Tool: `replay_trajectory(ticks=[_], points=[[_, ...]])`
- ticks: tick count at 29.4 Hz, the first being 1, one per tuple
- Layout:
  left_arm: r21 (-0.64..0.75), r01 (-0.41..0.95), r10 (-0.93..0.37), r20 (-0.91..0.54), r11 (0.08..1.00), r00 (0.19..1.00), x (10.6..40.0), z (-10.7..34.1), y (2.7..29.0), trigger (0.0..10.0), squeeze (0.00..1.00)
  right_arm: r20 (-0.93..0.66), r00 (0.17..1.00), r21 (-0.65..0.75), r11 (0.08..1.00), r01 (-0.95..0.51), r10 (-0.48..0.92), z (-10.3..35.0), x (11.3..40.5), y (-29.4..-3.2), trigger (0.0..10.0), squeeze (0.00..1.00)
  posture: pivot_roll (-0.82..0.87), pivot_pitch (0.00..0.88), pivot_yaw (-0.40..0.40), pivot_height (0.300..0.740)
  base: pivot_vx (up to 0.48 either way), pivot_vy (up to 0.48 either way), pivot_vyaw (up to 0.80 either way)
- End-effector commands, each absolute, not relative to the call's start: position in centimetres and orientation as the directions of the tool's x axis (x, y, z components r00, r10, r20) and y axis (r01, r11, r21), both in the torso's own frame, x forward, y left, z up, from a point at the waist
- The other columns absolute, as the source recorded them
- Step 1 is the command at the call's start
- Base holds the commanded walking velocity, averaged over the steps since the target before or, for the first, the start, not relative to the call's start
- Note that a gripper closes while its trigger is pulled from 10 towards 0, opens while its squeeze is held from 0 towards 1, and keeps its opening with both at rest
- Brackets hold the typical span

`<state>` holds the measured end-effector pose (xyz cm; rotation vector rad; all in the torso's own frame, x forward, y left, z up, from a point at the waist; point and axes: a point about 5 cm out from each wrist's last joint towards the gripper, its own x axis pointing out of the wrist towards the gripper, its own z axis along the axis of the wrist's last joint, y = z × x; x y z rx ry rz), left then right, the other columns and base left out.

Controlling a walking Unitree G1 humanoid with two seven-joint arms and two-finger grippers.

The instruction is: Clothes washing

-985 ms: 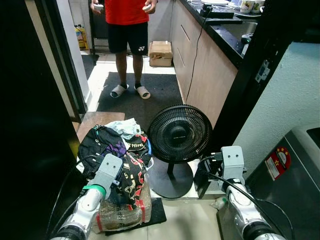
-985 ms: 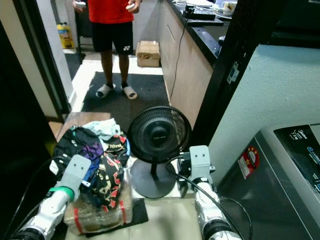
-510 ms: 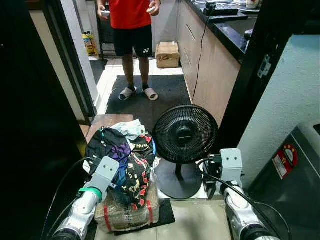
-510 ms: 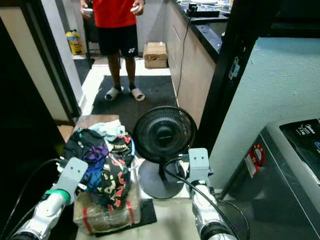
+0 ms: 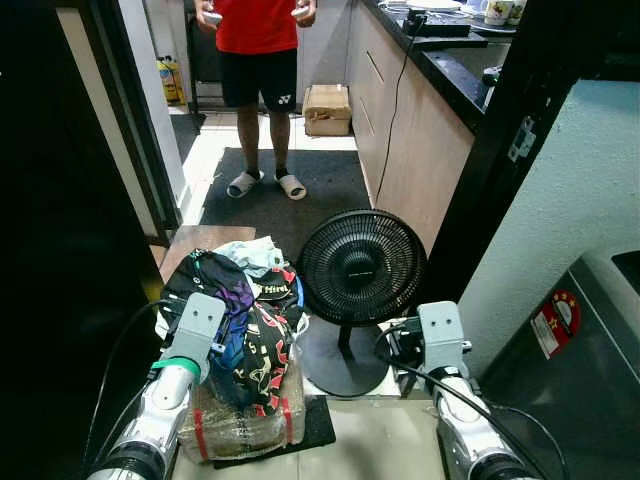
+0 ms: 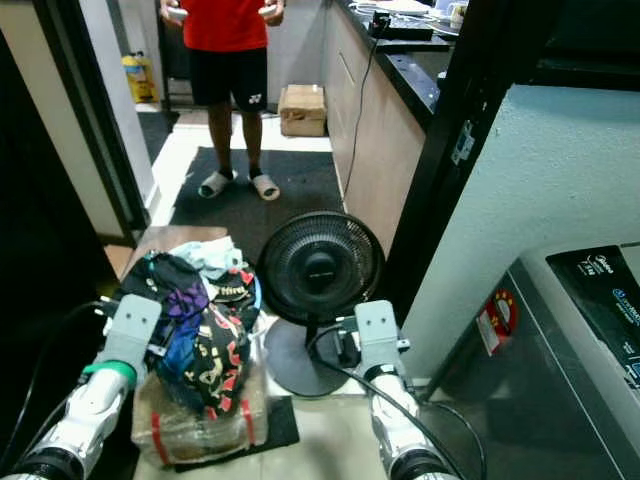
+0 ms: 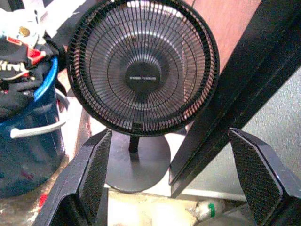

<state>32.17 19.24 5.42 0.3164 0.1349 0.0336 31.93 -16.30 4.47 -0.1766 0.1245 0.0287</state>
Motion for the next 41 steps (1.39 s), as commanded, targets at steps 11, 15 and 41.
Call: replay_trajectory(ticks=[11,15,41], points=[[0.3,-0.005,0.051,-0.145,0.954,0.988,31.7,4.8,18.6,10.0,0.0,-0.04,0.999,-0.149,0.988,-0.029,0.023,5.7,32.2,-16.0,10.0,0.0,0.01,0.0,0.002,0.74,0.0,0.0,0.0],[0.299,0.0,0.046,-0.147,0.954,0.988,31.8,4.7,18.4,10.0,0.0,-0.036,0.999,-0.145,0.989,-0.028,0.023,5.7,32.2,-15.9,10.0,0.0,0.0,0.0,0.009,0.74,0.0,0.0,0.0],[0.288,-0.006,0.05,-0.144,0.958,0.988,31.8,4.8,18.1,10.0,0.0,-0.048,0.997,-0.176,0.982,-0.072,0.065,5.4,31.9,-15.2,10.0,0.0,0.0,0.0,0.005,0.74,0.0,0.0,0.15]])
